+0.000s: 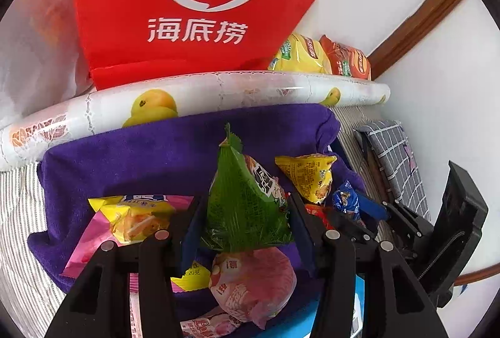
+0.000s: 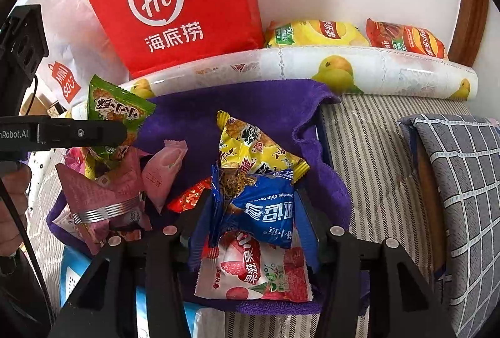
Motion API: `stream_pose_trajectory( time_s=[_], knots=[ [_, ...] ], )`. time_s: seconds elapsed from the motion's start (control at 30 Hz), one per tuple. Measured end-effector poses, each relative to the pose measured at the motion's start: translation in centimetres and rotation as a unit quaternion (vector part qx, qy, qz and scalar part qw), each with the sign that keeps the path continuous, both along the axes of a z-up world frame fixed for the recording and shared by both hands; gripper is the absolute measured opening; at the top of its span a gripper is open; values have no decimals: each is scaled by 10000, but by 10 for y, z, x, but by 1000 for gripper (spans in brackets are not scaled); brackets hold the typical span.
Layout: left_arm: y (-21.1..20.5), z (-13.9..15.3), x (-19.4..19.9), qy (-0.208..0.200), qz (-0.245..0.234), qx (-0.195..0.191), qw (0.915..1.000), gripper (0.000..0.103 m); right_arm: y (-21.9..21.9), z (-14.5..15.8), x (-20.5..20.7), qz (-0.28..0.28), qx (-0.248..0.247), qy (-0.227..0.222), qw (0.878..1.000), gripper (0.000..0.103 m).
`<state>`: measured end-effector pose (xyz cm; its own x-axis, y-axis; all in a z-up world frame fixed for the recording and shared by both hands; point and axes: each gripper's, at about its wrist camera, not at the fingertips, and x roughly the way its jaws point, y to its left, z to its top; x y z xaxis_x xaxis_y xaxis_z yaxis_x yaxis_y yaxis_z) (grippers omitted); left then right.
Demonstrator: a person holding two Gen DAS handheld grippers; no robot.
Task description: Organize snacks
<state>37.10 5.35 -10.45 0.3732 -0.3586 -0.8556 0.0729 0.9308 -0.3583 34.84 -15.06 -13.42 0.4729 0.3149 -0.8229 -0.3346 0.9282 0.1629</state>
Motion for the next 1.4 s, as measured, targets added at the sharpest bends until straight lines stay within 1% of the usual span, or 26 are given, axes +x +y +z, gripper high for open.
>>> stream_pose_trajectory(
  time_s=[0.33, 0.47, 0.53, 0.6, 0.67, 0.77, 0.83, 0.93, 1.13, 1.27, 1.4],
  knots=[
    [-5, -1, 0, 22, -55, 218, 9997, 51, 7, 0, -2, 120, -106, -53, 9999, 55],
    [-6, 4, -3, -36, -71, 311, 9995, 65, 9, 1, -2, 126, -119, 13, 9998, 57],
    [-8, 9, -5, -75, -77, 382, 9992, 67, 10, 5, -4, 127, -119, 4, 9998, 57],
    [-7, 15, -8, -141, -51, 360, 9992, 68, 9, 12, -9, 95, -93, -66, 9999, 60],
    [-7, 22, -12, -215, -66, 324, 9992, 68, 7, 20, -14, 34, -12, -156, 9999, 67],
    [-9, 37, -21, -385, -111, 313, 9987, 68, 5, 34, -24, -34, 138, -218, 9997, 67],
    [-12, 50, -30, -522, -158, 354, 9979, 68, 6, 46, -32, -73, 148, -287, 9995, 68],
    [-16, 65, -45, -686, -232, 330, 9968, 68, 5, 63, -45, -170, 114, -378, 9991, 74],
    [-19, 85, -89, -896, -137, 448, 9949, 68, 5, 97, -77, -280, -25, -649, 9975, 74],
    [-15, 97, -119, -1039, -34, 457, 9935, 68, 5, 115, -101, -372, -79, -818, 9959, 75],
    [-17, 107, -151, -1165, 127, 583, 9914, 73, 3, 129, -127, -455, -28, -900, 9949, 76]
  ],
)
